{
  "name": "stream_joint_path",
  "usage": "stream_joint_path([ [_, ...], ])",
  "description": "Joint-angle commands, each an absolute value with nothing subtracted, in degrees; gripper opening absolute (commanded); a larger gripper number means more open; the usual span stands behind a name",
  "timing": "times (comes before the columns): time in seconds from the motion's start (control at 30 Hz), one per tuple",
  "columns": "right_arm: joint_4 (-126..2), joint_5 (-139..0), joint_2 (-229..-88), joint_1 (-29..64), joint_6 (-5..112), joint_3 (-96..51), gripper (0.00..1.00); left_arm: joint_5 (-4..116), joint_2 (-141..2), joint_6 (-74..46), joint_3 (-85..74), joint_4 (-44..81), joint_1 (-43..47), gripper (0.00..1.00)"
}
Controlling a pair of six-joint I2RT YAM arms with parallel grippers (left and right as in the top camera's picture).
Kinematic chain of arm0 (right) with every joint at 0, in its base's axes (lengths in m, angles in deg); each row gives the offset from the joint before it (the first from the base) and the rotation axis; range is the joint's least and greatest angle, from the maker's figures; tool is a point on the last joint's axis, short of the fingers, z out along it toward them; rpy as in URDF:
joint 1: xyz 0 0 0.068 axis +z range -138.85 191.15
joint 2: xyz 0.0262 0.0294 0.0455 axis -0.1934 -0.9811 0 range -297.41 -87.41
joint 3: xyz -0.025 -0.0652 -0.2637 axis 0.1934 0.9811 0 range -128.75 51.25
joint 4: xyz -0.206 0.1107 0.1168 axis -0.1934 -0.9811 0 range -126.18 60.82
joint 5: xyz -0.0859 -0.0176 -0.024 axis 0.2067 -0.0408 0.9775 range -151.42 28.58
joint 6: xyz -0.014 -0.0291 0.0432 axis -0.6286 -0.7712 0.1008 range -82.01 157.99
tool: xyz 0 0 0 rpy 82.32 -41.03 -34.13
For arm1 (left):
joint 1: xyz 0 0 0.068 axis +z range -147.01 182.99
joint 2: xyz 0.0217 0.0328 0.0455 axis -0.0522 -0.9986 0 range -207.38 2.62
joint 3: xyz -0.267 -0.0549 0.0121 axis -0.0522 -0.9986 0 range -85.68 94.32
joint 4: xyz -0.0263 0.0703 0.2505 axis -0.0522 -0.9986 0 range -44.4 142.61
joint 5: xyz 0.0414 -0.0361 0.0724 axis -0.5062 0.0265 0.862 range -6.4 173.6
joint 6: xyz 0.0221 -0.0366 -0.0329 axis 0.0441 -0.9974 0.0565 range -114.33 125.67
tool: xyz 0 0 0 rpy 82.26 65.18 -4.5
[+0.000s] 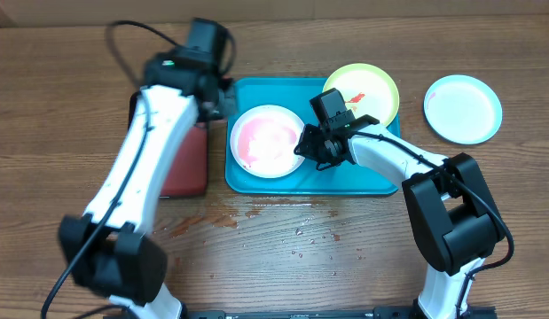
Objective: Clean dirty plates on tray and stack at the side
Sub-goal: 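Return the sponge to the dark tray with the left gripper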
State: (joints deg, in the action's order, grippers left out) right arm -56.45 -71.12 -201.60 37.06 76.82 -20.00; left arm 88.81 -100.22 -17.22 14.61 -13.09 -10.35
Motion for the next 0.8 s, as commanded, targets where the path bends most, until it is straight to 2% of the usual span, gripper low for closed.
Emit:
stream_joint_path([
  [0.0, -56.99, -70.74, -202.56, 37.09, 77.04, -19.73, 0.04, 94.91, -101.18, -16.33, 14.56, -14.35, -6.37, 0.04],
  [0.23, -57.19, -71.16, -202.56, 37.06, 77.02, -19.73, 0.04, 94.51, -103.41, -12.06, 9.3, -12.47, 1.32, 0.04],
  [0.47, -57.19, -71.16, -202.56, 37.09, 77.02, -19.76, 0.04, 91.76, -105.58, -12.04, 3.37, -7.62, 4.93, 0.04],
  [0.5, -57.23, -71.16, -202.56, 37.09, 77.04, -19.76, 0.04, 91.28, -105.97, -12.08, 2.85, -6.97, 5.06, 0.07],
  [0.57, -57.52, -71.14, -202.5, 37.09, 77.04, -19.89, 0.04, 90.38, -106.65, -12.06, 2.54, -6.35, 5.06, 0.18],
  [0.7, -61.85, -68.06, -202.39, 37.09, 77.0, -22.84, 0.04, 89.55, -106.76, -12.06, 2.56, -6.2, 4.95, 0.62],
  [0.73, -63.59, -66.2, -202.26, 37.09, 76.97, -23.97, 0.04, 89.46, -106.76, -12.06, 2.56, -6.22, 4.93, 0.81],
  [0.77, -65.56, -63.97, -201.97, 37.09, 76.73, -25.33, 0.04, 89.16, -106.76, -12.06, 2.56, -6.29, 4.93, 0.94],
])
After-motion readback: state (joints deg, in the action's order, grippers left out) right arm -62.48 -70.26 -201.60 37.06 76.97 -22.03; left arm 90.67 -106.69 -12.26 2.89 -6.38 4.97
